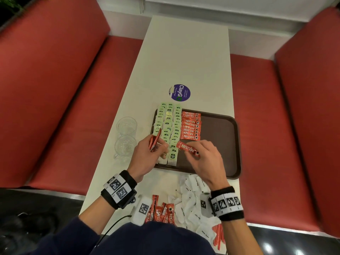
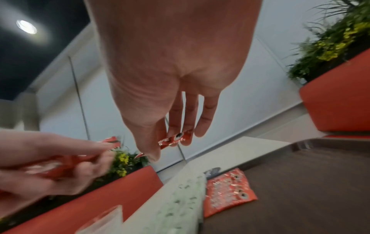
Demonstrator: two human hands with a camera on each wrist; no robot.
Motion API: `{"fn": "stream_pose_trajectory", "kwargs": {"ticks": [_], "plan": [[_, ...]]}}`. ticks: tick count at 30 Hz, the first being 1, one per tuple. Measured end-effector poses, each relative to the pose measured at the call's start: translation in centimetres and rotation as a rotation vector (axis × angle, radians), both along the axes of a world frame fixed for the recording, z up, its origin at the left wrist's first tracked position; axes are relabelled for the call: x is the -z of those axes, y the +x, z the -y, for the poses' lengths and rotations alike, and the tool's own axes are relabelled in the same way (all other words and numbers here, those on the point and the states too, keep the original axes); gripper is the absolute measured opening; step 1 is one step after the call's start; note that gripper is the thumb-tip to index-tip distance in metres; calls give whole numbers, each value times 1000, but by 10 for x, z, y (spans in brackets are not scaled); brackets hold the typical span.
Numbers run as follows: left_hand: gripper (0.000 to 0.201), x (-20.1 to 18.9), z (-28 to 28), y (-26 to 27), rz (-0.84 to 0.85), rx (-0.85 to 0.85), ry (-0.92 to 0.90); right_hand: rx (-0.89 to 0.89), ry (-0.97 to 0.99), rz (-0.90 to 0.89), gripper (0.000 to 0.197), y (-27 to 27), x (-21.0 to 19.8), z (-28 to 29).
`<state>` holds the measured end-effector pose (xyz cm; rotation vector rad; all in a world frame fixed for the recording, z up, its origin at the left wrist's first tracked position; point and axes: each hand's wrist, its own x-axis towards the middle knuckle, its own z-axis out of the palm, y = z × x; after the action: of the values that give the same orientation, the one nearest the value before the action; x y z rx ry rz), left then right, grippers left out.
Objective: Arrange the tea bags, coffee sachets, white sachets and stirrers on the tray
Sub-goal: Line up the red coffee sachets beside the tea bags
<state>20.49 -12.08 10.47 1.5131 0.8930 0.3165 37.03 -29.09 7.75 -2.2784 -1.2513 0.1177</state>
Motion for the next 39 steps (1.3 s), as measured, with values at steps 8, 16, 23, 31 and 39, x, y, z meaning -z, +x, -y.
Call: {"fn": "stream_pose_trajectory", "kwargs": {"ticks": [8,16,23,31,39], "plan": [[25,2,1,-8,4,-29,-123,28,-287,30,29,78,59,-29],[34,9,-3,-16,-17,-42,-112,-37,-391,48,38,88,73,-61],[32,11,-2,-19,-14,-41,-136,-32,-383,5,29,85,76,-65],[20,0,3,-13,0,-6,-163,-15,-354,-16,31,82,76,-69],[32,-3,2,-10,60,40,-357,34,-54,-262,26,58,27,-72]]}}
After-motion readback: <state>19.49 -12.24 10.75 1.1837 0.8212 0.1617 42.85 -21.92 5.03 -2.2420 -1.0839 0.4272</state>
